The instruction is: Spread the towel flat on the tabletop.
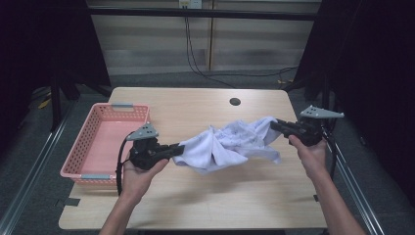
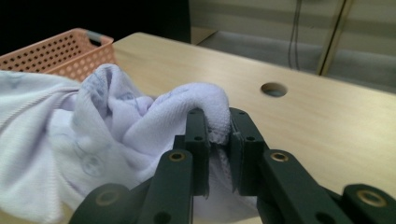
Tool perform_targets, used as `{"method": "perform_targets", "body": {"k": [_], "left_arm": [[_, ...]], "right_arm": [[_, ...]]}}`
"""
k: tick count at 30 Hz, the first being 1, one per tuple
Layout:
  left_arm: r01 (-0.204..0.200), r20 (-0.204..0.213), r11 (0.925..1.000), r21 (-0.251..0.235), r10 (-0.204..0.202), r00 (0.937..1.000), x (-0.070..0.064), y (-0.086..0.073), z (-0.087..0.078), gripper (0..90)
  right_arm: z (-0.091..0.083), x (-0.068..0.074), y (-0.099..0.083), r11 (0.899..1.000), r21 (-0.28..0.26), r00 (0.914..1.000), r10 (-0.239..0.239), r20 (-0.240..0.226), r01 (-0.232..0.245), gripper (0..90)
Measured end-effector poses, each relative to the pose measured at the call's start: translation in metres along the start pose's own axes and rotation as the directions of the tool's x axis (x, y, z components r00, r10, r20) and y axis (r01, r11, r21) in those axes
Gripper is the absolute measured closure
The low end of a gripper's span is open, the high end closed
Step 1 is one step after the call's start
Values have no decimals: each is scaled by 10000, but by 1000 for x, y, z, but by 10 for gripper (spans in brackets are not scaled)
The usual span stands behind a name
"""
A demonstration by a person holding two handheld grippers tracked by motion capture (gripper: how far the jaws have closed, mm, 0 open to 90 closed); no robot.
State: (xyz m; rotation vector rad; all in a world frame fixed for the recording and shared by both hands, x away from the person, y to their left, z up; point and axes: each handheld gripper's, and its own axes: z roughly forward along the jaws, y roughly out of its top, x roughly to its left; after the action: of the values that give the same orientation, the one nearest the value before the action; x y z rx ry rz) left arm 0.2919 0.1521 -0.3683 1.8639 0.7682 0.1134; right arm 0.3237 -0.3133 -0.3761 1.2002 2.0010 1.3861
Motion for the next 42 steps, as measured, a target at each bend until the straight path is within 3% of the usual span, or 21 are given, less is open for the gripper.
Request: {"method": "perform_targets", "body": {"k": [2,4,6,8,10,11,16,20,23,25,27,30,34,35,36,37,38,40,41,42], "left_arm": [[56,97,9997,227,-58,9999,-1,-5,-4,863],[1,-1,9974,725,-1,10000,-2,-14,-2,858],[102,431,9950,998,-145,9990,0,-26,4,791],[135,257,9913,1310,-170,9995,0,-35,10,784],[168,444,9868,1612,-243,9987,2,-44,18,684],[204,414,9857,1670,-276,9988,3,-45,20,678],[371,438,9842,1731,-454,9980,6,-46,26,626],[376,229,9720,2322,-441,9988,11,-54,41,601],[240,216,9577,2868,-315,9993,15,-64,57,562],[387,37,9490,3130,-420,9991,19,-69,65,508],[468,196,9443,3258,-562,9982,22,-75,71,476],[291,383,9337,3569,-458,9982,22,-81,80,458],[-14,745,9196,3927,-303,9968,14,-85,92,491],[-239,720,9145,4038,-57,9974,12,-85,95,506],[-300,673,9162,3996,33,9977,10,-86,98,531],[-350,657,9156,4006,94,9978,8,-85,99,588],[-439,898,9148,4015,84,9959,8,-84,99,704],[-514,757,9163,3973,232,9969,5,-83,98,786],[-491,689,9190,3912,240,9973,6,-82,96,799],[-352,619,9284,3700,131,9980,8,-80,93,806]], "right_arm": [[-1,-6,3,9999,-14,9998,111,181,-111,789],[2,-9,-1,9994,334,9998,15,213,-23,770],[9,-9,-13,9965,829,9999,-57,140,45,678],[11,-6,-28,9953,965,10000,12,98,-22,576],[10,-3,-38,9932,1159,9999,-111,91,100,545],[8,0,-45,9917,1259,9996,-266,112,250,511],[-8,11,-66,9881,1527,9998,-163,-149,184,456],[-15,33,-89,9877,1564,9972,185,-718,-71,432],[-13,54,-101,9829,1817,9919,-82,-1267,313,433],[-7,67,-105,9790,1972,9863,-198,-1635,524,437],[4,76,-105,9728,2176,9800,-364,-1959,796,438],[22,84,-101,9693,2245,9710,-463,-2346,1004,414],[43,93,-96,9709,2100,9606,-545,-2727,1147,355],[49,96,-97,9694,2157,9586,-537,-2796,1172,334],[55,99,-98,9629,2319,9561,-686,-2850,1382,319],[62,103,-100,9565,2477,9532,-783,-2919,1544,307],[68,107,-103,9503,2668,9476,-728,-3112,1606,303],[78,114,-111,9286,3087,9520,-1171,-2826,2059,365],[79,117,-112,9193,3100,9517,-1630,-2603,2423,495],[78,116,-109,9147,3148,9547,-1839,-2339,2534,663]]}}
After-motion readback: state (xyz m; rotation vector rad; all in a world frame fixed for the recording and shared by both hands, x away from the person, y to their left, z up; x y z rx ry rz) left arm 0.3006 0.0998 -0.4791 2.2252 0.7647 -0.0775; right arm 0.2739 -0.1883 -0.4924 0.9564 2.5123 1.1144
